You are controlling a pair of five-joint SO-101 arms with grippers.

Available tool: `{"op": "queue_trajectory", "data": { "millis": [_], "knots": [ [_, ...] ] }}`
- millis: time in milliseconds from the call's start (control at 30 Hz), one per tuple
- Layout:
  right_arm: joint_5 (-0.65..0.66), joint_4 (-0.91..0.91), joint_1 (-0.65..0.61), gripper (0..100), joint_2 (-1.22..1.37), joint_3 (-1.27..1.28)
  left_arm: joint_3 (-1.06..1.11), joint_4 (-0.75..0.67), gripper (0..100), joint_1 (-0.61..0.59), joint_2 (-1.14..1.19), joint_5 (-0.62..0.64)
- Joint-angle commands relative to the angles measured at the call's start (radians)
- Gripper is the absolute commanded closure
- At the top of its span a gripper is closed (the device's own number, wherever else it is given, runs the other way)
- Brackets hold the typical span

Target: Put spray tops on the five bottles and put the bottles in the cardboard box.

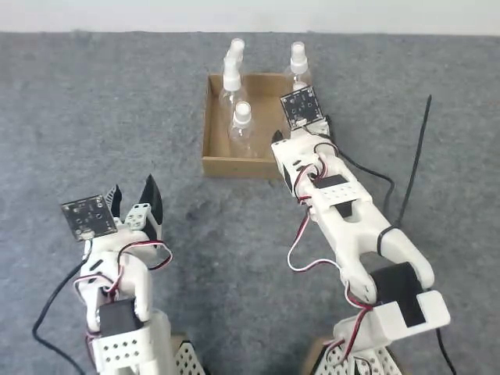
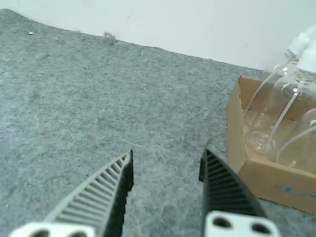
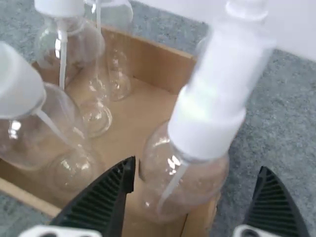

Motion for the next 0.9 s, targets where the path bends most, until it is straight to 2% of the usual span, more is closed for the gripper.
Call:
{"op": "queue_trajectory", "data": {
  "millis": [0, 100, 633, 733, 867],
  "knots": [
    [0.021, 0.030, 0.007, 68.2, -0.045, -0.075, -0.010, -0.031, 79, -0.003, -0.012, 0.011],
    [0.021, 0.042, 0.012, 68.2, -0.087, -0.064, -0.010, -0.031, 79, -0.002, -0.012, 0.011],
    [0.011, 0.372, 0.002, 68.8, -0.280, -0.054, -0.010, -0.034, 79, 0.002, -0.012, 0.011],
    [0.011, 0.420, 0.002, 75.8, -0.311, -0.054, -0.010, -0.034, 79, 0.002, -0.012, 0.011],
    [0.017, 0.463, 0.002, 91.0, -0.348, -0.054, -0.010, -0.034, 79, 0.002, -0.012, 0.011]
  ]
}}
